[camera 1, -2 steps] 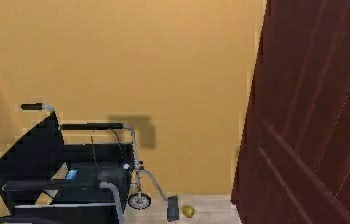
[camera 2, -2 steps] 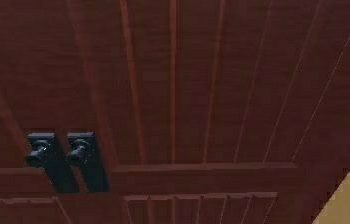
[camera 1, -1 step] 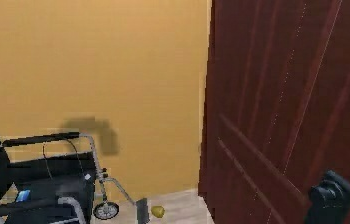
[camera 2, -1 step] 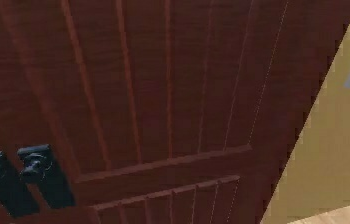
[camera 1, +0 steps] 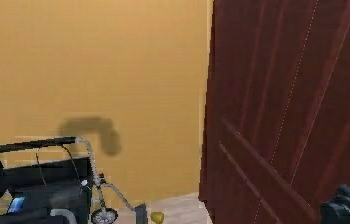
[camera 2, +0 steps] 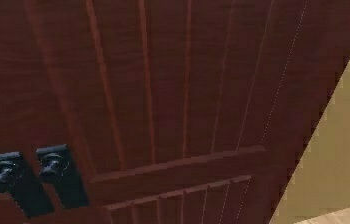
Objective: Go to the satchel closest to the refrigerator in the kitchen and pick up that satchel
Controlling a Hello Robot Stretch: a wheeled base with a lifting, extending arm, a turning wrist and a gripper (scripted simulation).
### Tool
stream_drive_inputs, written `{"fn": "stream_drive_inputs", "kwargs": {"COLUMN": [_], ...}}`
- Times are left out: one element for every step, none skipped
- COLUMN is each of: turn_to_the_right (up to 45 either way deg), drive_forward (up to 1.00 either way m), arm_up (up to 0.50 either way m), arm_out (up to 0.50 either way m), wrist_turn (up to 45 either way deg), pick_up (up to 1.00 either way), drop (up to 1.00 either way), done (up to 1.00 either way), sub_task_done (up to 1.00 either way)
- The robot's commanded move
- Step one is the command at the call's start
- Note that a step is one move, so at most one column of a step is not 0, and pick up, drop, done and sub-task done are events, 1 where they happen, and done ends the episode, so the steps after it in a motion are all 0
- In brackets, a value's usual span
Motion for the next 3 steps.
{"fn": "stream_drive_inputs", "kwargs": {"turn_to_the_right": [45.0, 45.0, 45.0], "drive_forward": [0.0, 0.0, 0.0], "arm_up": [0.0, 0.0, 0.0], "arm_out": [0.0, 0.0, 0.0], "wrist_turn": [0.0, 0.0, 0.0], "pick_up": [0.0, 0.0, 0.0], "drop": [0.0, 0.0, 0.0], "done": [0.0, 0.0, 0.0], "sub_task_done": [0.0, 0.0, 0.0]}}
